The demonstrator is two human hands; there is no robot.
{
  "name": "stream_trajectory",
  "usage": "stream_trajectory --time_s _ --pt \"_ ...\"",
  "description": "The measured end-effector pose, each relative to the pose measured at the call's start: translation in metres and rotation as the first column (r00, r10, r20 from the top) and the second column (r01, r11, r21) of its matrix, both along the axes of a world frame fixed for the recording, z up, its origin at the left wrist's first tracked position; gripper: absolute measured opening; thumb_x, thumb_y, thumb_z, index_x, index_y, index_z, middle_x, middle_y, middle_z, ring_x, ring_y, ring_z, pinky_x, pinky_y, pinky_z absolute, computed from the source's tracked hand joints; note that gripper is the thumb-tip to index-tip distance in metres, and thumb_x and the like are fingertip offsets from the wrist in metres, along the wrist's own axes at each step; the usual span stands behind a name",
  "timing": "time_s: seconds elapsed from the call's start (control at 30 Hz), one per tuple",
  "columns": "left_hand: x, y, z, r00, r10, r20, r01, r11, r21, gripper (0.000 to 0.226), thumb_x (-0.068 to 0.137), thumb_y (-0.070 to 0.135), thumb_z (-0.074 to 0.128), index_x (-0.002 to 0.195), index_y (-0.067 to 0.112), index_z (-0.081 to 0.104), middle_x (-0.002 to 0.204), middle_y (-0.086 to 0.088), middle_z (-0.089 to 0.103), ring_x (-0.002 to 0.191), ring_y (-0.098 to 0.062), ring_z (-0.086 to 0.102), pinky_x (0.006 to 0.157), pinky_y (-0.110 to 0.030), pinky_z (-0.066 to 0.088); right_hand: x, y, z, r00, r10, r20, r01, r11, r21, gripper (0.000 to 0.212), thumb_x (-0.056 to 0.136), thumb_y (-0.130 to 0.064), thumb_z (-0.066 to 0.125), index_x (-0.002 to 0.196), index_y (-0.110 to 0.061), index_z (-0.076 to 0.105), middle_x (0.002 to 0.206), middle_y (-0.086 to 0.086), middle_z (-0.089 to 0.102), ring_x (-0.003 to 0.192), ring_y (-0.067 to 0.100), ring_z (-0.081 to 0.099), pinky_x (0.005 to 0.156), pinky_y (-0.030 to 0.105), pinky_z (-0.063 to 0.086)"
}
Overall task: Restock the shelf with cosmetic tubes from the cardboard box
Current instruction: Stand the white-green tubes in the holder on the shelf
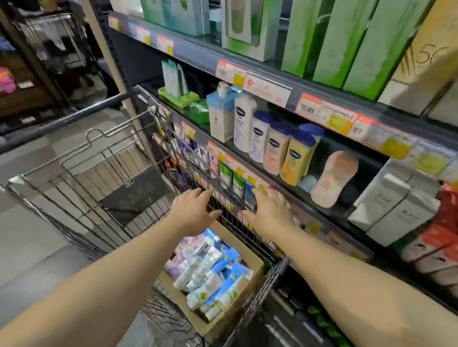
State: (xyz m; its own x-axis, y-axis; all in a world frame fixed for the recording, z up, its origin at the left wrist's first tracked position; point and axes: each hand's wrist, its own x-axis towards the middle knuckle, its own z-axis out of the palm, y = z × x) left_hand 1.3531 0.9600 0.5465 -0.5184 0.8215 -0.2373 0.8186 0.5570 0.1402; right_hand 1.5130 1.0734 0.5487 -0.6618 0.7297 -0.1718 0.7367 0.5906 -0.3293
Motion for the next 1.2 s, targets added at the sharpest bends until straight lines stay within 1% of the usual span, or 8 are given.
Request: stream_trajectory --time_s 0.23,0.4,0.53,0.6,0.87,0.93,1.07,1.2 --pt "-0.069 -0.005 -0.065 0.973 -0.220 0.074 0.227 0.970 -0.090 0.075 0.091 0.058 0.049 0.151 0.022 0.022 0.155 -0.009 0.031 0.140 -0.029 0.030 0.113 -0.039 0.030 -0.028 -0.025 -0.064 0.978 -0.157 0.141 0.178 0.972 -0.154 0.062 0.092 -0.046 0.055 0.144 -0.021 0.034 0.145 0.005 0.041 0.135 0.028 0.032 0.109 0.039 0.029" --pt "-0.098 -0.020 -0.118 0.950 -0.232 0.209 0.268 0.949 -0.165 0.078 0.088 0.054 0.057 0.151 0.020 0.024 0.155 -0.009 0.031 0.138 -0.030 0.035 0.109 -0.039 0.034 -0.038 -0.043 -0.113 0.950 -0.207 0.235 0.270 0.922 -0.278 0.061 0.093 -0.043 0.056 0.146 -0.023 0.033 0.142 0.007 0.045 0.130 0.031 0.040 0.103 0.045 0.041" --pt "-0.122 -0.033 -0.155 0.949 -0.158 0.273 0.215 0.958 -0.192 0.073 0.088 0.044 0.063 0.149 0.019 0.031 0.150 -0.007 0.040 0.133 -0.030 0.042 0.106 -0.037 0.038 -0.049 -0.053 -0.160 0.944 -0.224 0.243 0.306 0.869 -0.389 0.054 0.091 -0.040 0.059 0.139 -0.020 0.042 0.134 0.008 0.053 0.121 0.029 0.050 0.095 0.041 0.046" --pt "-0.129 -0.041 -0.174 0.947 -0.096 0.307 0.175 0.954 -0.242 0.070 0.088 0.041 0.064 0.148 0.019 0.033 0.147 -0.008 0.044 0.132 -0.029 0.044 0.107 -0.037 0.037 -0.057 -0.059 -0.183 0.944 -0.219 0.247 0.313 0.832 -0.459 0.057 0.092 -0.041 0.058 0.142 -0.021 0.040 0.137 0.006 0.052 0.121 0.026 0.052 0.093 0.040 0.048" --pt "-0.110 -0.058 -0.259 0.853 0.107 0.510 0.121 0.912 -0.392 0.053 0.089 0.029 0.067 0.137 0.016 0.048 0.135 -0.011 0.054 0.118 -0.026 0.054 0.097 -0.032 0.045 -0.076 -0.081 -0.253 0.938 -0.172 0.301 0.328 0.722 -0.609 0.062 0.098 -0.036 0.052 0.151 -0.018 0.025 0.153 0.006 0.034 0.134 0.027 0.042 0.104 0.041 0.041" --pt "-0.099 -0.051 -0.276 0.854 0.092 0.512 0.118 0.925 -0.362 0.050 0.088 0.031 0.067 0.134 0.017 0.052 0.133 -0.010 0.054 0.120 -0.026 0.053 0.099 -0.030 0.042 -0.074 -0.083 -0.264 0.934 -0.185 0.305 0.340 0.724 -0.600 0.058 0.097 -0.037 0.052 0.148 -0.019 0.029 0.150 0.006 0.039 0.131 0.026 0.045 0.100 0.038 0.042" --pt "-0.081 -0.024 -0.302 0.916 0.051 0.398 0.084 0.946 -0.314 0.052 0.085 0.054 0.061 0.129 0.025 0.056 0.130 -0.010 0.050 0.121 -0.029 0.048 0.099 -0.034 0.038 -0.066 -0.081 -0.278 0.928 -0.199 0.316 0.356 0.727 -0.587 0.056 0.096 -0.038 0.054 0.146 -0.023 0.033 0.141 0.004 0.047 0.125 0.025 0.050 0.098 0.042 0.046" --pt "-0.060 -0.006 -0.321 0.938 0.034 0.345 0.071 0.955 -0.289 0.047 0.080 0.063 0.060 0.102 0.022 0.067 0.124 -0.009 0.052 0.120 -0.029 0.045 0.094 -0.033 0.038 -0.060 -0.073 -0.286 0.934 -0.200 0.295 0.339 0.753 -0.564 0.056 0.095 -0.037 0.057 0.144 -0.022 0.034 0.137 0.005 0.051 0.123 0.026 0.051 0.096 0.046 0.048"
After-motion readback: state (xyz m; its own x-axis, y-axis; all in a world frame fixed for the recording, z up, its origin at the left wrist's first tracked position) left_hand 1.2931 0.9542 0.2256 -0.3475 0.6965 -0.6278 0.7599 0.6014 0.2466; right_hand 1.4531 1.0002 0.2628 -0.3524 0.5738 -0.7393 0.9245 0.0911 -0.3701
